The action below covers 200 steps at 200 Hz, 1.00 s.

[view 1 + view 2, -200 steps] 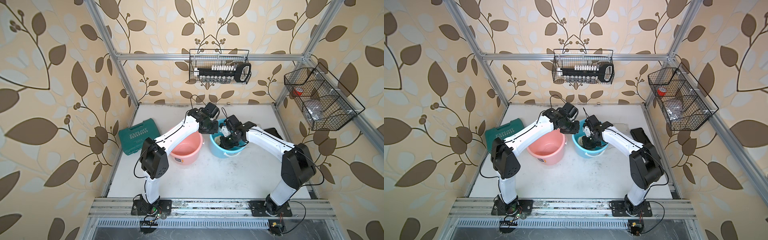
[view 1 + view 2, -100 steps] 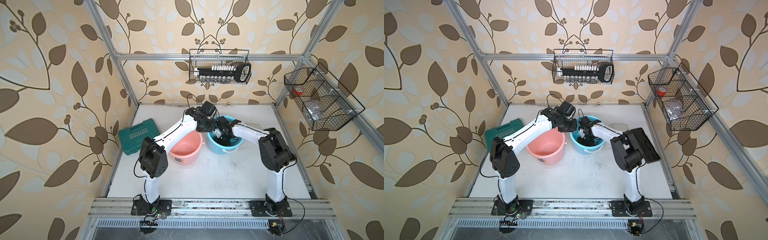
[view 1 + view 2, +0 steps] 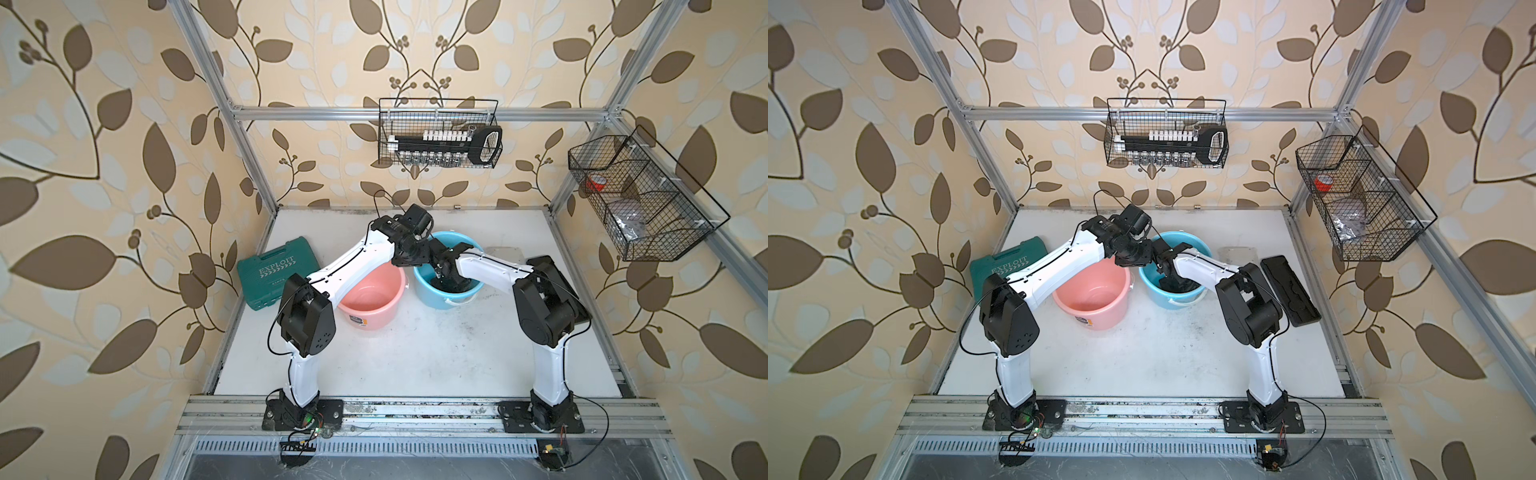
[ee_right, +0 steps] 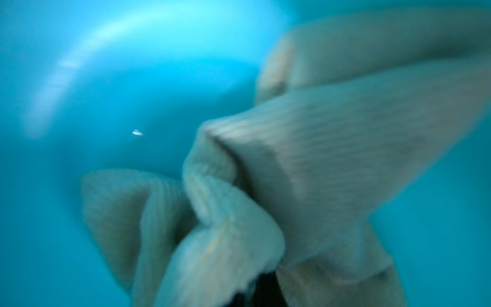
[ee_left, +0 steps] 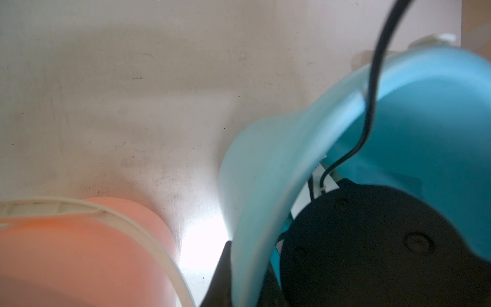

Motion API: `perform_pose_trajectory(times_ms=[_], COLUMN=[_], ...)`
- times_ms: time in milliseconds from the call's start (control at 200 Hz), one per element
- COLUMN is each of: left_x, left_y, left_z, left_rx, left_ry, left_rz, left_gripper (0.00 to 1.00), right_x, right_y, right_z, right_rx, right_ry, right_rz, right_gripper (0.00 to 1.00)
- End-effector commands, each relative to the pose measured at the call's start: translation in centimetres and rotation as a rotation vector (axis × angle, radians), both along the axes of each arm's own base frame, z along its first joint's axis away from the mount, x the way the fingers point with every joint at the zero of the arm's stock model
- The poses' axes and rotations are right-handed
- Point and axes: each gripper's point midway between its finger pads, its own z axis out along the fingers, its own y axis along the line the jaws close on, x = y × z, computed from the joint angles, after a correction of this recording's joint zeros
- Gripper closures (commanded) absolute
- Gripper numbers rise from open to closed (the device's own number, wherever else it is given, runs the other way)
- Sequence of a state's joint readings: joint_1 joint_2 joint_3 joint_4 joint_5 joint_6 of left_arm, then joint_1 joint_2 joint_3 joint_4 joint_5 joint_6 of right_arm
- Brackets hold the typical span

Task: Wipe the inside of the bucket with a cloth
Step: Wipe the dirt from the inside of the bucket.

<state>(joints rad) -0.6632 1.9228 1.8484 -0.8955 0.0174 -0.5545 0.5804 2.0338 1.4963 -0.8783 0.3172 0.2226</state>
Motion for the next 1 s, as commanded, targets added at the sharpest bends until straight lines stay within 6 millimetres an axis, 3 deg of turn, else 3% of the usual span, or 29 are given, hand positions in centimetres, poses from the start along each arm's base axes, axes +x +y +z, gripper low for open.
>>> perform_pose_trajectory(times_ms=[0, 195, 420, 510, 665, 760, 855, 995], left_x=[-0.7, -1.3, -2.0, -2.1, -2.1, -1.9, -1.7, -1.6], left_y=[-0.6, -0.3, 0.0, 0.1, 0.1, 0.0, -0.1, -0.2], left_z=[4.0, 3.8, 2.5, 2.2, 2.0, 1.9, 2.0, 2.1], left_rx=[-0.052, -0.058, -0.047, -0.047, -0.047, -0.047, -0.049, -0.05], left_ry=[-0.061, -0.054, -0.023, -0.02, -0.021, -0.021, -0.022, -0.025], left_rz=[-0.017, -0.019, -0.021, -0.019, -0.019, -0.022, -0.02, -0.017], left_gripper=[1.0, 1.0, 1.0, 1.0, 1.0, 1.0, 1.0, 1.0], right_x=[0.5, 2.4, 3.7, 3.7, 1.5, -0.3, -1.5, -2.0], right_y=[-3.4, -4.5, -4.8, -5.4, -5.1, -3.1, 0.1, 6.0], right_z=[2.1, 4.2, 4.8, 3.4, -2.1, -4.2, -4.6, -1.8], right_rx=[-0.194, -0.13, -0.121, -0.14, -0.13, -0.014, 0.176, 0.532], right_ry=[-0.071, -0.103, -0.125, -0.092, 0.102, 0.209, 0.284, 0.318], right_rz=[-0.004, -0.077, -0.111, -0.126, -0.12, -0.116, -0.095, -0.009], right_gripper=[1.0, 1.0, 1.0, 1.0, 1.0, 1.0, 1.0, 1.0])
